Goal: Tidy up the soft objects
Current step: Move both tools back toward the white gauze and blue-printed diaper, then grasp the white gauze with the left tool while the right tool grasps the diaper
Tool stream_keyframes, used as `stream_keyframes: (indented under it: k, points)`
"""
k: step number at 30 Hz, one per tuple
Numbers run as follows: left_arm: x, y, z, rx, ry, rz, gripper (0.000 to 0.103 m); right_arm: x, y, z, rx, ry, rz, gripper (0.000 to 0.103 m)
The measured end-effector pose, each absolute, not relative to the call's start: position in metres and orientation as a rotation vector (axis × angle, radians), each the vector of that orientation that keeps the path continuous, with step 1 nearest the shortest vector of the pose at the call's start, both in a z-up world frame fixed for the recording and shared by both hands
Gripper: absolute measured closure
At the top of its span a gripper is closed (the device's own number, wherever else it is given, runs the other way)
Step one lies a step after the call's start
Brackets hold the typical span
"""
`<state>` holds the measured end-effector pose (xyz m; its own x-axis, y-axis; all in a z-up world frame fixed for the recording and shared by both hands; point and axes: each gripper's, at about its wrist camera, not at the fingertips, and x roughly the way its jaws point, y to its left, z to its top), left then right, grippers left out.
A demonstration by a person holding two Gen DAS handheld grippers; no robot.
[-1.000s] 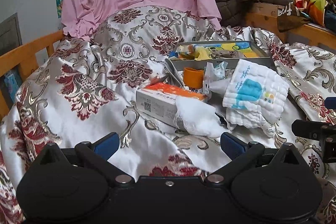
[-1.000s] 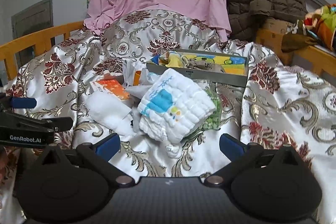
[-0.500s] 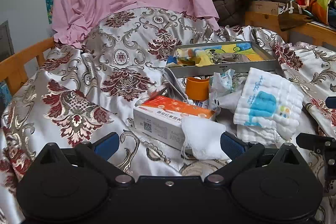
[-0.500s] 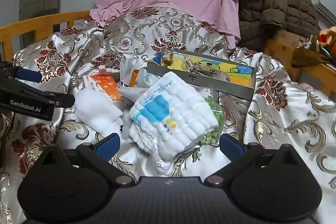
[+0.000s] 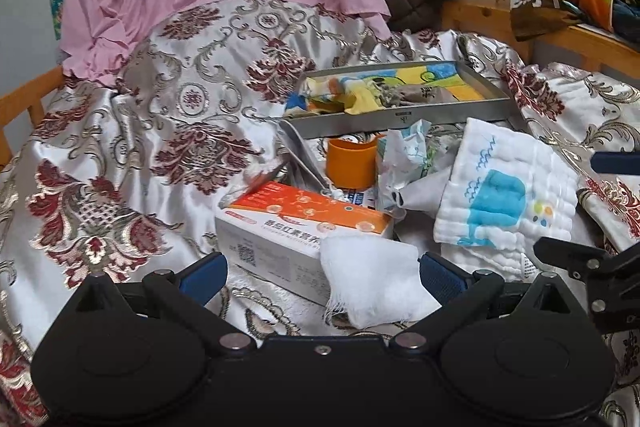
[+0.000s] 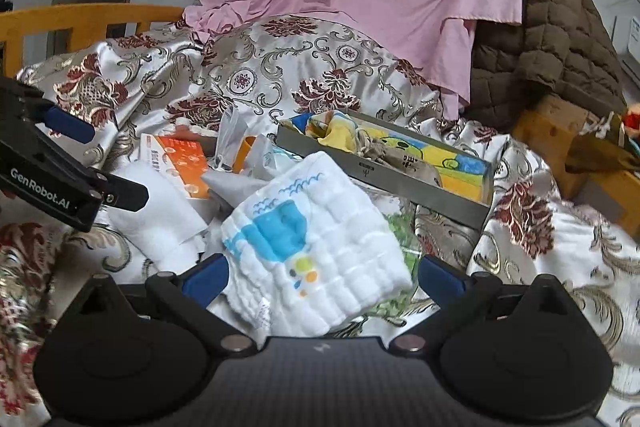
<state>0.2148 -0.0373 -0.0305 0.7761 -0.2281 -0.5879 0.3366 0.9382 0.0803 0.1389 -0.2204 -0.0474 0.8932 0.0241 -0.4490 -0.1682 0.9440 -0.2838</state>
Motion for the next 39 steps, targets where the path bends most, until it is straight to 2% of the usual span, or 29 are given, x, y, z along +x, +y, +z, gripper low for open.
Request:
stream_keyframes:
  k: [16, 21, 22, 27, 31, 34, 36, 39]
  points:
    - [0.241, -0.05, -0.047, 0.164, 0.686, -0.385, 0.001, 0.159, -0.212, -0.07, -0.453, 0.46, 0.127, 0.0]
    - [0.244, -0.048, -0.053, 0.134, 0.731, -0.398, 0.009, 0.159, -0.208, -0.074, -0.5, 0.452, 0.104, 0.001]
    - [0.244, -0.049, -0.054, 0.128, 0.74, -0.4, 0.01, 0.159, -0.208, -0.074, -0.503, 0.451, 0.101, 0.004]
    - [0.244, -0.048, -0.057, 0.103, 0.764, -0.415, 0.028, 0.158, -0.206, -0.076, -0.532, 0.459, 0.083, 0.017]
    - [0.244, -0.046, -0.057, 0.08, 0.776, -0.408, 0.035, 0.157, -0.205, -0.076, -0.546, 0.464, 0.075, 0.028]
    - [0.245, -0.043, -0.059, 0.05, 0.801, -0.394, 0.047, 0.154, -0.204, -0.076, -0.552, 0.462, 0.069, 0.037]
    - [0.246, -0.04, -0.061, 0.034, 0.822, -0.386, 0.059, 0.153, -0.204, -0.076, -0.564, 0.46, 0.06, 0.044]
    - [0.245, -0.036, -0.063, 0.015, 0.841, -0.384, 0.068, 0.15, -0.203, -0.076, -0.576, 0.461, 0.061, 0.049]
